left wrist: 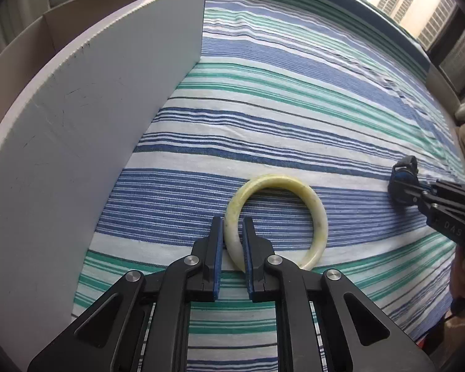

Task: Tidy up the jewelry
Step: 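Grasp the black watch with the right tool while the left tool holds the bangle, then carry the bangle and watch into the white box and open both tools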

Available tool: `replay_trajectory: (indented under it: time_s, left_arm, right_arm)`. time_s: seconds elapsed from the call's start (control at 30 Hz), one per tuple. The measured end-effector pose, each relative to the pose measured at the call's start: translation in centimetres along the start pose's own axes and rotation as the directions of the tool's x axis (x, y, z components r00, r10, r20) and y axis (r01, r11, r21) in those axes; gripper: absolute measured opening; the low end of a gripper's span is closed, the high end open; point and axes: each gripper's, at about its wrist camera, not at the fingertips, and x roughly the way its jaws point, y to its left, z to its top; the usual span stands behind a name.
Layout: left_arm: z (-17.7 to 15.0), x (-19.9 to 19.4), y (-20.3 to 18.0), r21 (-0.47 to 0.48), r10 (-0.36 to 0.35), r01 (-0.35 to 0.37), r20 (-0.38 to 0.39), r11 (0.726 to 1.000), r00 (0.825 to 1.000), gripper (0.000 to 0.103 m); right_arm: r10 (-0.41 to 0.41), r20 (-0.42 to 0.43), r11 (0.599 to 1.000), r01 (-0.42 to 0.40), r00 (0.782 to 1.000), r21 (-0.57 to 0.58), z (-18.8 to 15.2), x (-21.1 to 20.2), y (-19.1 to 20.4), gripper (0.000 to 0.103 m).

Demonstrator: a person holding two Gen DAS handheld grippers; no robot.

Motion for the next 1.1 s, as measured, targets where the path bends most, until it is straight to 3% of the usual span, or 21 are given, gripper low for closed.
replay_trajectory:
  time_s: [0.1,0.23,0.4,0.5,0.63,0.73,0.83,0.97,1.1]
  left_arm:
    - [-0.4,-1.8,-0.1,-0.016,-0.037,0.037,0.033,0.999,0.999,0.009]
    - [-0.7,-5.1,0.6,-0.032,-0.092,0.095,0.083,0.995,0.992,0.009]
    - [-1.3,-6.4,1.4,-0.051,-0.07,0.074,0.086,0.996,0.994,0.009]
    - [-1.7,-8.1,2.8,-0.104,-0.146,0.154,0.082,0.983,0.986,0.009]
    - [-1.9,-14.0,5.5,-0.126,-0.205,0.226,0.16,0.966,0.966,0.009]
    - [-2.0,-18.3,9.4,-0.17,-0.161,0.202,0.23,0.964,0.96,0.009]
    - [-2.3,-20.6,13.8,-0.237,-0.055,0.12,0.263,0.964,0.963,0.009]
    - [-3.0,-20.2,19.6,-0.339,0.114,-0.03,0.23,0.94,0.966,0.009]
    - [-4.7,-17.4,24.5,-0.44,0.171,-0.089,0.149,0.894,0.974,0.009]
  right_arm:
    - [0.017,0.037,0.999,-0.018,0.999,0.03,-0.2,-1.4,-0.1,0.011]
    - [0.018,0.111,0.999,-0.015,0.994,-0.029,-0.8,-5.5,1.4,0.011]
    - [0.037,0.172,0.997,-0.024,0.984,-0.077,-0.5,-9.4,3.0,0.011]
    - [0.075,0.196,0.996,-0.064,0.978,-0.059,-0.3,-9.9,3.8,0.011]
    - [0.086,0.201,0.992,-0.065,0.976,-0.112,-0.7,-10.6,6.4,0.011]
    - [0.111,0.212,0.983,-0.076,0.971,-0.165,0.1,-11.7,8.7,0.011]
    - [0.178,0.236,0.962,-0.118,0.955,-0.246,2.1,-13.0,12.9,0.011]
    - [0.291,0.226,0.912,-0.199,0.93,-0.358,5.7,-13.2,20.2,0.011]
    - [0.386,0.145,0.845,-0.286,0.911,-0.452,8.3,-11.1,27.8,0.011]
